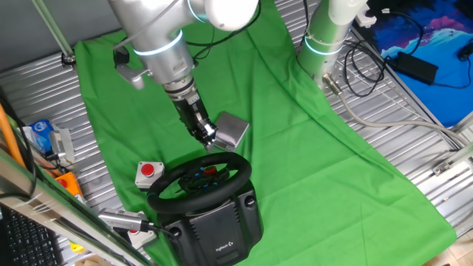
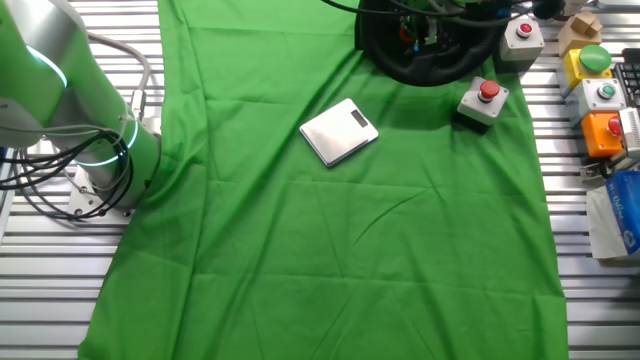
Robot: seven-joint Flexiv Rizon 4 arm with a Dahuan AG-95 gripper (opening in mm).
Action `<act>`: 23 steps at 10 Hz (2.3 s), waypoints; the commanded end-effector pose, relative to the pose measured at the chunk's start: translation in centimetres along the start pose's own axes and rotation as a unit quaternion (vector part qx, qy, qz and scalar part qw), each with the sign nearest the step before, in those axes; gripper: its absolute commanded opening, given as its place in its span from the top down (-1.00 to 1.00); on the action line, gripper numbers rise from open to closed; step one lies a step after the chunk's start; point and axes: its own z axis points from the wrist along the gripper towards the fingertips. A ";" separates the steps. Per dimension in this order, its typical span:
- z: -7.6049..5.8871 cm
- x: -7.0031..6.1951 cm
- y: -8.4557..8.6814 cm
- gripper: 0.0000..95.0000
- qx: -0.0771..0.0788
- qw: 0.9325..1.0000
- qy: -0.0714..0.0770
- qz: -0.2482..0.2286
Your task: Rotate the steering wheel 90 degrees counterclockwise
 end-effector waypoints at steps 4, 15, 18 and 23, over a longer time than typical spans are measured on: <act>0.0 -0.1 0.0 1.00 -0.004 1.000 -0.002 0.012; -0.9 -1.9 0.7 1.00 -0.050 0.999 -0.020 0.008; -0.3 -4.4 2.4 1.00 -0.071 0.996 -0.057 0.026; -0.5 -7.1 6.2 1.00 -0.082 0.992 -0.071 0.061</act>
